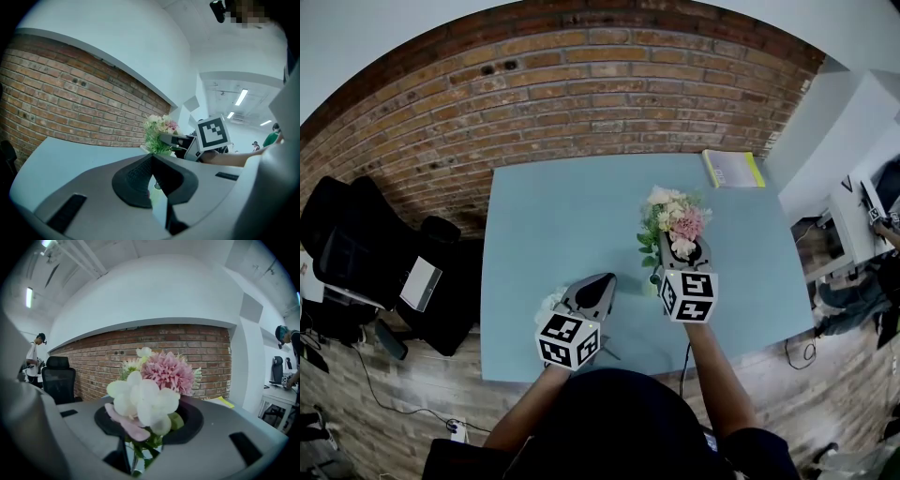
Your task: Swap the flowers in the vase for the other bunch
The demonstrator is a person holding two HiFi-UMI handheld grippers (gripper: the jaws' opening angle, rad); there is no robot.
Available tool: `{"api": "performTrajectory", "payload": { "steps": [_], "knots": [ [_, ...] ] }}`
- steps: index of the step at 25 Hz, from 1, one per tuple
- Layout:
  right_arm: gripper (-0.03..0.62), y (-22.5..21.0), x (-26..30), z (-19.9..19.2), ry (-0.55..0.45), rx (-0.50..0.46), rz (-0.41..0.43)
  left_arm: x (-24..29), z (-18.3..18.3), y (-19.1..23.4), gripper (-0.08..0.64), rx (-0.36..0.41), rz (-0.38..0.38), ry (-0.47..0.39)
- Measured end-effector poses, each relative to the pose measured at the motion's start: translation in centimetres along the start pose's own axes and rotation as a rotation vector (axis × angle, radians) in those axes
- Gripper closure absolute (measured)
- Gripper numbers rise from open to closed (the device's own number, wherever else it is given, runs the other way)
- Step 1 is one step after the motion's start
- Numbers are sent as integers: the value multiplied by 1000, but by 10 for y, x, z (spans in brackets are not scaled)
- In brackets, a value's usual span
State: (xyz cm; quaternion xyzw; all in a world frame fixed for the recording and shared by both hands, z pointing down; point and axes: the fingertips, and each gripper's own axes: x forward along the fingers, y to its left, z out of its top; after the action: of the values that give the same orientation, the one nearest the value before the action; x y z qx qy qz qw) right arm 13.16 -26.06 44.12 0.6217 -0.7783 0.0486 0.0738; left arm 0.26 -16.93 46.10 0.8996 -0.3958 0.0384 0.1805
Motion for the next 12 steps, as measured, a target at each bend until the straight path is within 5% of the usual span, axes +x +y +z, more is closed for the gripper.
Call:
{"api": "performTrajectory", "payload": {
  "steps": [12],
  "knots": [
    [419,8,-4,-33,34,17,7,0,-3,3,555,-5,-1,10]
  ]
}}
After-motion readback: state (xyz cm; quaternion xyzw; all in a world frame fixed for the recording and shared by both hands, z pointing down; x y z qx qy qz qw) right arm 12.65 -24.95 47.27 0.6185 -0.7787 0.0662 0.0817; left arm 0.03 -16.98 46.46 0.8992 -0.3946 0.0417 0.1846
